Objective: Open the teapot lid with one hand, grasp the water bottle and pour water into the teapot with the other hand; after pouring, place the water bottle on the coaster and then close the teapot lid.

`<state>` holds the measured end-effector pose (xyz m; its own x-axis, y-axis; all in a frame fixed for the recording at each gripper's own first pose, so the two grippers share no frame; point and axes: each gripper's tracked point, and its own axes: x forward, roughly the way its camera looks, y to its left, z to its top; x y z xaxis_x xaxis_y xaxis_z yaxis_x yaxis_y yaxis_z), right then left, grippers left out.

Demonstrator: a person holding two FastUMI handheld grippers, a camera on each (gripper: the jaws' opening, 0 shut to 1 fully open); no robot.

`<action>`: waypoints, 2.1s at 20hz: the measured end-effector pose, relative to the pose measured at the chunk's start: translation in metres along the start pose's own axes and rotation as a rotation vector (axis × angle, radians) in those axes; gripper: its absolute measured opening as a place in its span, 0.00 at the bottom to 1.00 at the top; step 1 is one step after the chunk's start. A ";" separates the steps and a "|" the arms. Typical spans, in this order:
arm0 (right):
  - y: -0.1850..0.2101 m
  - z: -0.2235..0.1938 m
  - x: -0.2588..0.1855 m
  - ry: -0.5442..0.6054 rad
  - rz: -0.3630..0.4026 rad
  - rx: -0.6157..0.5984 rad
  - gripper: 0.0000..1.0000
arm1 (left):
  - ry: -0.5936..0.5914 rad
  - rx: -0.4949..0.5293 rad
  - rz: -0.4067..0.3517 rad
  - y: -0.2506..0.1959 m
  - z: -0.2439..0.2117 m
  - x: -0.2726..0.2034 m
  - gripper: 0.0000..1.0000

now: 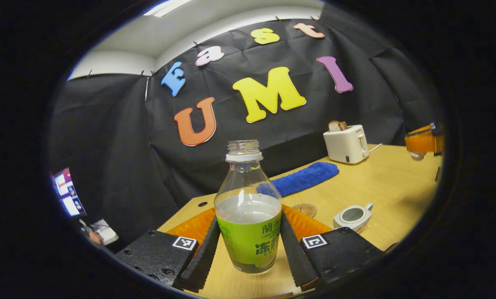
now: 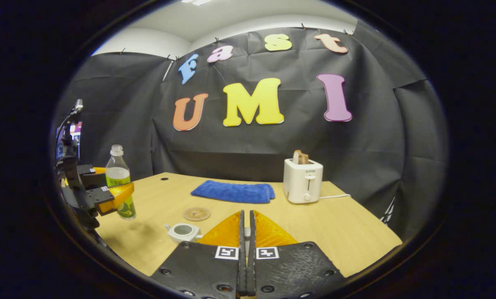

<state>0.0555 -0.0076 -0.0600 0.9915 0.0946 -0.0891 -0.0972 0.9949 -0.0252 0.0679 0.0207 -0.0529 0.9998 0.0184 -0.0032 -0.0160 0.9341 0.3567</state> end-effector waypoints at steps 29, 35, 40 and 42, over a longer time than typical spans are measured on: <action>-0.057 -0.005 0.001 0.042 -0.128 -0.012 0.01 | 0.170 1.186 -0.188 -0.071 -0.035 0.013 0.77; -0.060 -0.007 0.000 0.052 -0.132 -0.009 0.01 | 0.226 1.407 -0.188 -0.075 -0.037 0.007 0.76; -0.062 -0.002 -0.003 0.040 -0.131 -0.005 0.01 | 0.250 1.495 -0.194 -0.072 -0.038 0.006 0.77; -0.065 -0.002 -0.003 0.041 -0.132 0.003 0.01 | 0.252 1.514 -0.192 -0.072 -0.037 0.006 0.77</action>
<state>0.0590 -0.0728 -0.0601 0.9913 -0.0387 -0.1257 0.0344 0.9988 -0.0360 0.0747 -0.0336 -0.1131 0.9558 0.1471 -0.2546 0.2878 -0.2906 0.9125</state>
